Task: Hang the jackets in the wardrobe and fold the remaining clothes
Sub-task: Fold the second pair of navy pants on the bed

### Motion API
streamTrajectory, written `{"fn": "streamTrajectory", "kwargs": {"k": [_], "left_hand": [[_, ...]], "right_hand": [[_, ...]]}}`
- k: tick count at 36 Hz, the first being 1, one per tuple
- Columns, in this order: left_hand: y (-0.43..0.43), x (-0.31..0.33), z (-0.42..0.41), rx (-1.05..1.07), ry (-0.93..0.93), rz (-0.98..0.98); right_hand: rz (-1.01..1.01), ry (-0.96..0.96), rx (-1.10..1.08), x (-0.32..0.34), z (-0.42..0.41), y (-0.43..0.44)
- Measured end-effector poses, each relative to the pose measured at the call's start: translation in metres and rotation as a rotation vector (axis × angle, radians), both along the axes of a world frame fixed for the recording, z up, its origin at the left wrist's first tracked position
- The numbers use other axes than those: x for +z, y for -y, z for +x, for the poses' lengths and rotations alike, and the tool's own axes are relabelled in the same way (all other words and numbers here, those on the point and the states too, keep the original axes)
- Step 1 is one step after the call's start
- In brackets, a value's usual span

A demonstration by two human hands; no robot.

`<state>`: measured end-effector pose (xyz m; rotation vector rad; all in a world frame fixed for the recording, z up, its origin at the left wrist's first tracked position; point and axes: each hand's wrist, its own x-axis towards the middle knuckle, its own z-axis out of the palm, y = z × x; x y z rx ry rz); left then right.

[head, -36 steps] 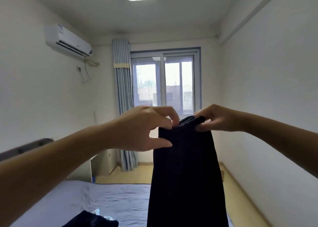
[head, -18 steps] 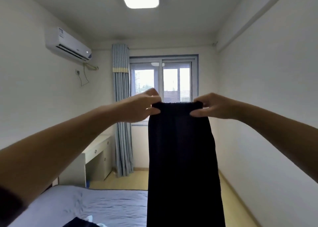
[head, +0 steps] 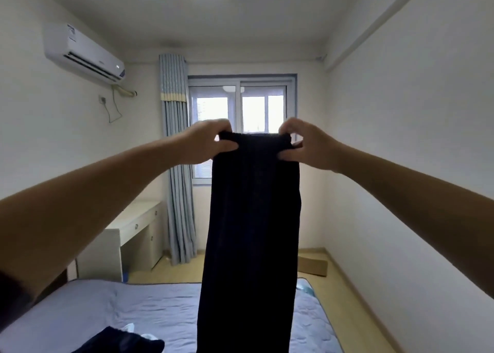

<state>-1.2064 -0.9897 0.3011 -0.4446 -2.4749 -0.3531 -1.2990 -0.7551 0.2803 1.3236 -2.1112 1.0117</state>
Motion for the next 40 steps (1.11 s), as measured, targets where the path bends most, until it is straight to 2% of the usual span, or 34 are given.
{"fn": "streamTrajectory", "kwargs": {"k": [1,3,6,11,15,20,23,26,29,31,35,40], "left_hand": [[-0.003,-0.001,0.004,-0.012,-0.014,0.045],[-0.008,-0.009,0.012,-0.068,-0.010,0.174],[-0.016,-0.024,0.021,-0.141,0.142,0.352],[-0.017,-0.028,0.025,-0.105,0.282,0.444],[-0.008,-0.006,0.033,-0.300,0.505,0.684],[0.009,0.022,0.020,-0.361,0.739,0.597],[0.012,0.006,-0.017,-0.247,0.758,0.572],[0.003,-0.049,-0.076,0.056,0.711,0.402],[-0.008,-0.093,-0.127,0.299,0.607,0.250],[-0.004,-0.089,-0.150,0.317,0.416,0.233],[0.004,-0.036,-0.162,0.201,0.031,0.353],[0.001,0.000,-0.145,0.138,-0.180,0.338]], "right_hand": [[-0.053,0.075,0.017,0.001,0.001,-0.001],[-0.098,0.340,0.062,0.001,0.004,-0.007],[-0.036,0.610,0.095,-0.004,0.007,-0.014],[0.019,0.736,0.177,-0.009,0.015,-0.022],[0.088,0.784,0.274,0.011,0.020,-0.032],[0.224,0.891,0.401,0.033,0.005,-0.036],[0.275,0.950,0.221,0.014,-0.031,-0.019],[0.287,0.875,-0.186,-0.040,-0.073,0.017],[0.360,0.633,-0.449,-0.078,-0.096,0.050],[0.297,0.421,-0.525,-0.072,-0.110,0.059],[0.018,0.168,-0.575,-0.019,-0.126,0.061],[-0.141,-0.019,-0.536,0.020,-0.116,0.059]]}}
